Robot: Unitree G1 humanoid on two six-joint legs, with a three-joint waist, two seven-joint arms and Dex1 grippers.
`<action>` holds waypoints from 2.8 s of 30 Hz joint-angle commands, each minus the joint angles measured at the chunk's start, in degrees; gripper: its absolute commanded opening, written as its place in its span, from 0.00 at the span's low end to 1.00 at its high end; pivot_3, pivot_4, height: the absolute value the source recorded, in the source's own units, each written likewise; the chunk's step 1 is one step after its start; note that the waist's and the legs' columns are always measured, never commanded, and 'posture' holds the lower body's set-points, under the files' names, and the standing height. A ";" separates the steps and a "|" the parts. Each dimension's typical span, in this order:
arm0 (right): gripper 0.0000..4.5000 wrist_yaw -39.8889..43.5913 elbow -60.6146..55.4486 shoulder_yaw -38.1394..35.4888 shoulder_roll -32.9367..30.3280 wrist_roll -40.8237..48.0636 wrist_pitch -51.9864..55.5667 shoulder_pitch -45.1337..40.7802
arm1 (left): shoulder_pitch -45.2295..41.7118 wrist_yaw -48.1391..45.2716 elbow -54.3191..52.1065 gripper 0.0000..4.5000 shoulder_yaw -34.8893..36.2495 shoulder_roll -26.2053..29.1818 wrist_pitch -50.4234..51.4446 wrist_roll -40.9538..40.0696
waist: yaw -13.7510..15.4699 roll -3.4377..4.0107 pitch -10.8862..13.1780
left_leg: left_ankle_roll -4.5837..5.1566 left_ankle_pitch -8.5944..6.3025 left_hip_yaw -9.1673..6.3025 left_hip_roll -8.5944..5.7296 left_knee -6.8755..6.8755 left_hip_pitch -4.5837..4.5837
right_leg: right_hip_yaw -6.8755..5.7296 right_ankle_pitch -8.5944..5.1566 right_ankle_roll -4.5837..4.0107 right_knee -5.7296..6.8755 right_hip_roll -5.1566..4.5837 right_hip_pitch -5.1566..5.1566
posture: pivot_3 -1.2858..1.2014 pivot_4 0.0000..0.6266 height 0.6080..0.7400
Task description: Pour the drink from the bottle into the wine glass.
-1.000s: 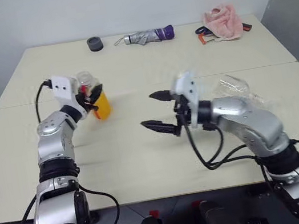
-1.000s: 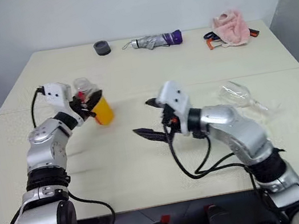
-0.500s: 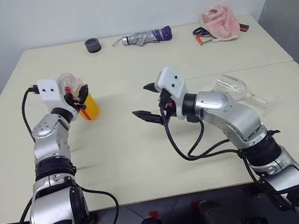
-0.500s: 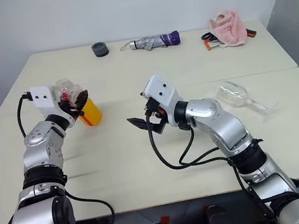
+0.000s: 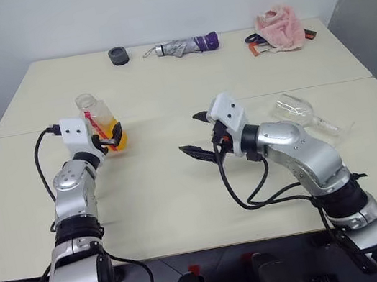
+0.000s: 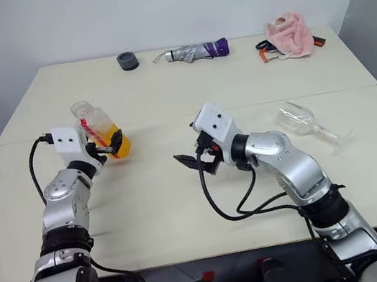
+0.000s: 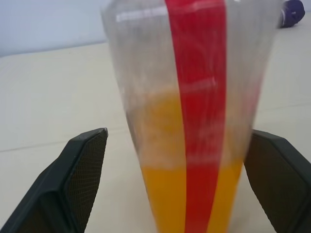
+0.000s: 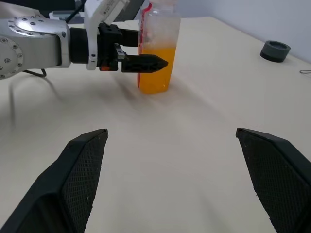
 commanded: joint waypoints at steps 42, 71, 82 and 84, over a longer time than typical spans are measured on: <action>1.00 -25.26 -2.24 -2.96 -20.03 -50.61 5.24 24.44 | 7.83 -37.58 -39.76 1.00 -23.87 -2.06 13.97 -9.28 | 0.87 -0.07 -0.05 | -0.02 0.01 0.26 -0.16 -0.02 0.24 | 0.26 -0.01 0.09 -0.11 0.33 0.20 | 0.52 0.24 1.00; 0.63 -28.46 25.39 -0.68 -14.60 -60.22 -4.60 13.74 | 6.16 -37.09 -37.49 1.00 -24.02 -6.02 12.96 -6.85 | 0.74 -0.26 -0.19 | -0.02 0.01 0.34 -0.15 0.03 0.34 | 0.35 0.02 0.09 -0.07 0.34 0.26 | 0.52 0.24 1.00; 0.03 -27.50 26.44 -2.18 -14.68 -58.73 -6.49 12.62 | 7.22 -36.47 -37.56 1.00 -23.74 -6.28 12.86 -6.15 | 0.74 -0.33 -0.26 | -0.02 0.01 0.35 -0.15 0.04 0.36 | 0.37 0.02 0.10 -0.06 0.34 0.27 | 0.52 0.24 1.00; 0.03 -27.53 26.12 -2.64 -14.79 -58.58 -6.81 12.62 | 7.44 -36.27 -37.51 1.00 -23.61 -6.12 12.79 -6.08 | 0.75 -0.32 -0.26 | -0.01 0.01 0.35 -0.14 0.04 0.36 | 0.37 0.02 0.10 -0.06 0.34 0.27 | 0.52 0.24 1.00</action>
